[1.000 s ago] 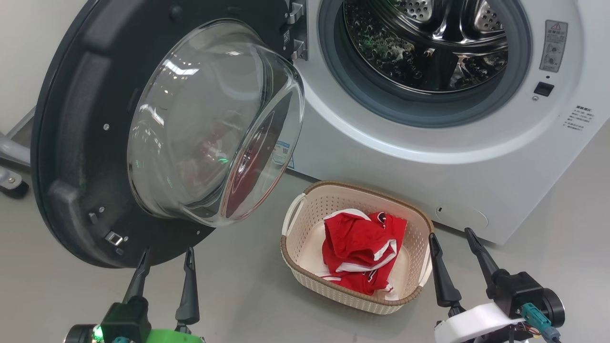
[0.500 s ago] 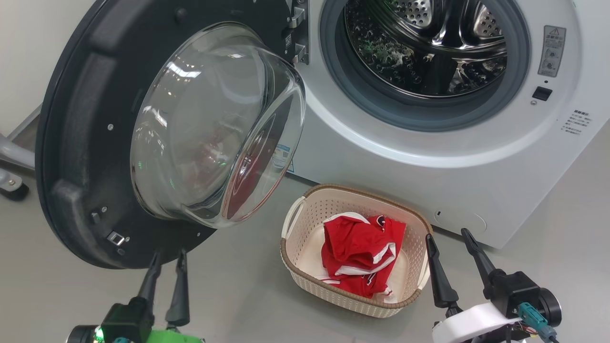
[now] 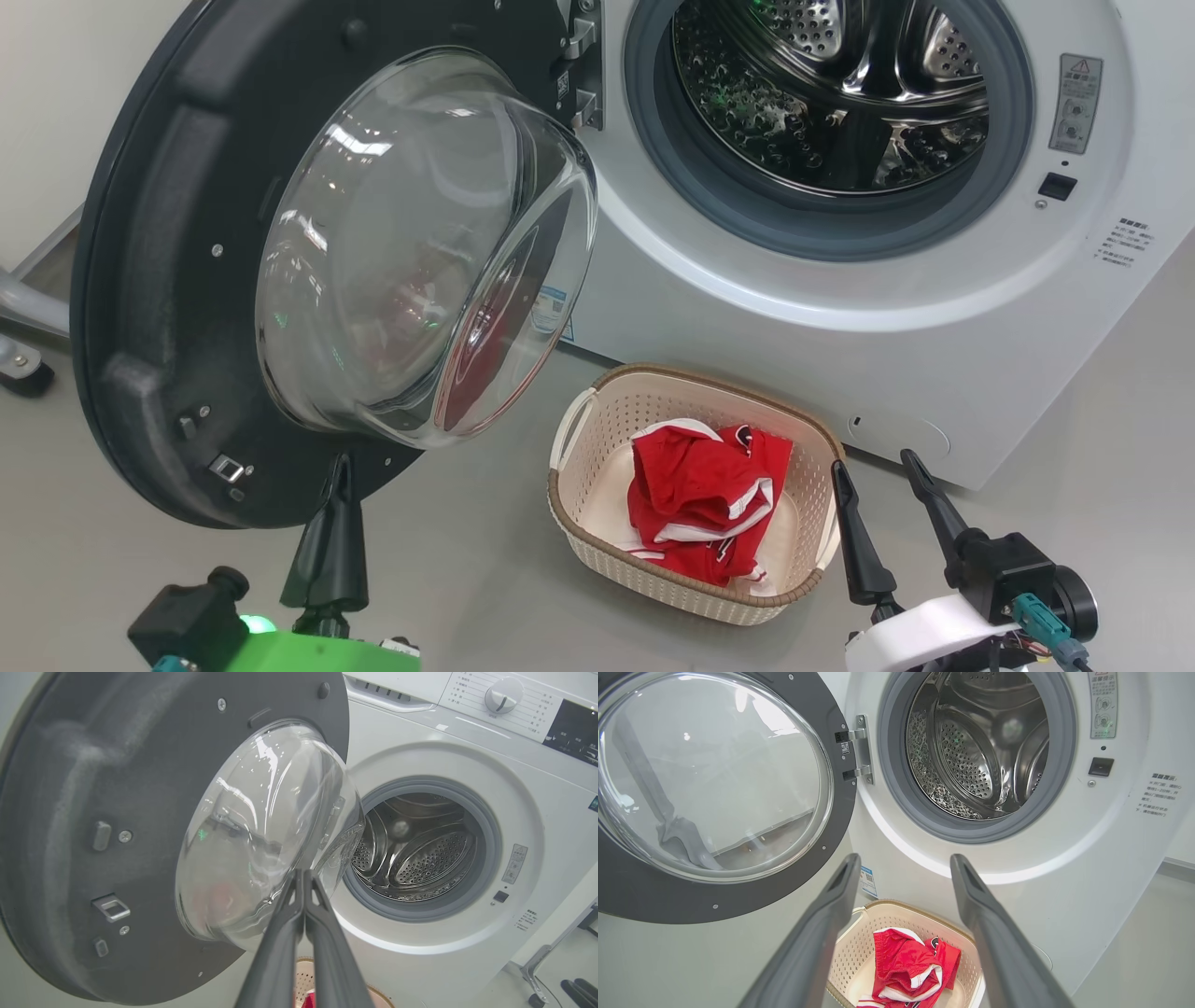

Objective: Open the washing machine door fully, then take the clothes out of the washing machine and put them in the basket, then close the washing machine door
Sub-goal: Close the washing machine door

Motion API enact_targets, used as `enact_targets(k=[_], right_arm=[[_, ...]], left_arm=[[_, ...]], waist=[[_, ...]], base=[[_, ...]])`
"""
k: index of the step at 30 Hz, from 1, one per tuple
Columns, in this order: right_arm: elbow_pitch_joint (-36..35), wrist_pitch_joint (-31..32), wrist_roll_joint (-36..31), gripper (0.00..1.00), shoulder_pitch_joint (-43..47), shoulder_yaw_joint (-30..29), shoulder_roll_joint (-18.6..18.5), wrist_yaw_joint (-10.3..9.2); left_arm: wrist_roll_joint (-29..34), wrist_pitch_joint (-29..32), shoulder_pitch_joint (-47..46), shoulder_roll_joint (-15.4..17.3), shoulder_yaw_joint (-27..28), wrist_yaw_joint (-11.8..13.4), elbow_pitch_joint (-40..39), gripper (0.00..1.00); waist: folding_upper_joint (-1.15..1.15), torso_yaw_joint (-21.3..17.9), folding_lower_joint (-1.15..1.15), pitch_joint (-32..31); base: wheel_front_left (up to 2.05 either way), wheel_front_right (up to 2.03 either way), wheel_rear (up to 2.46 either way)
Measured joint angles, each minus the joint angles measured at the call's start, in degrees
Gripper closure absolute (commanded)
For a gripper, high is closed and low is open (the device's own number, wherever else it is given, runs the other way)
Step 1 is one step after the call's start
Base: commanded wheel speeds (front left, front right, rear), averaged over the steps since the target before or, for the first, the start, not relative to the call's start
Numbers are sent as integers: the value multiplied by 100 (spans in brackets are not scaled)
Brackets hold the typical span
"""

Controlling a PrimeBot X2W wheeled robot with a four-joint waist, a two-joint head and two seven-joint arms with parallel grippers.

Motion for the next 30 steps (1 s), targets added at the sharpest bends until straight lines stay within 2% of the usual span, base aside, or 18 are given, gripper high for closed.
enact_targets(k=[3,6,8,11,15,17,22,30], right_arm=[[0,0,2,0,0,1,0,0],[-4,0,1,0,-1,-4,0,-9],[-1,0,1,0,-1,-1,0,-8],[-1,0,1,0,-1,9,1,-9],[3,0,1,0,-1,13,0,-8],[7,0,1,0,-1,11,-1,-8],[8,0,-1,0,-1,30,-1,0],[-8,0,-13,0,-3,31,-1,-1]], left_arm=[[-739,1,-24,4,-115,-291,-288,100],[-1797,8,-49,4,-223,-590,-679,100],[-2637,-1,-48,4,-260,-643,-1010,100],[-3494,-12,-44,-2,-318,-647,-1510,100],[-4597,-57,-75,-2,29,-690,-1965,100],[-4936,-57,-171,1,321,-690,-2098,100],[-5075,-58,-315,27,1046,-690,-2327,100],[-5595,-54,-326,579,2256,-690,-2257,100]], waist=[[0,10,0,-7],[0,24,0,1],[0,39,0,9],[0,53,0,7],[0,69,0,-2],[0,74,0,-7],[0,76,0,2],[0,57,0,92]], base=[[0,0,0],[0,0,0],[0,0,0],[0,0,0],[0,0,0],[0,0,0],[0,0,0],[0,0,0]])
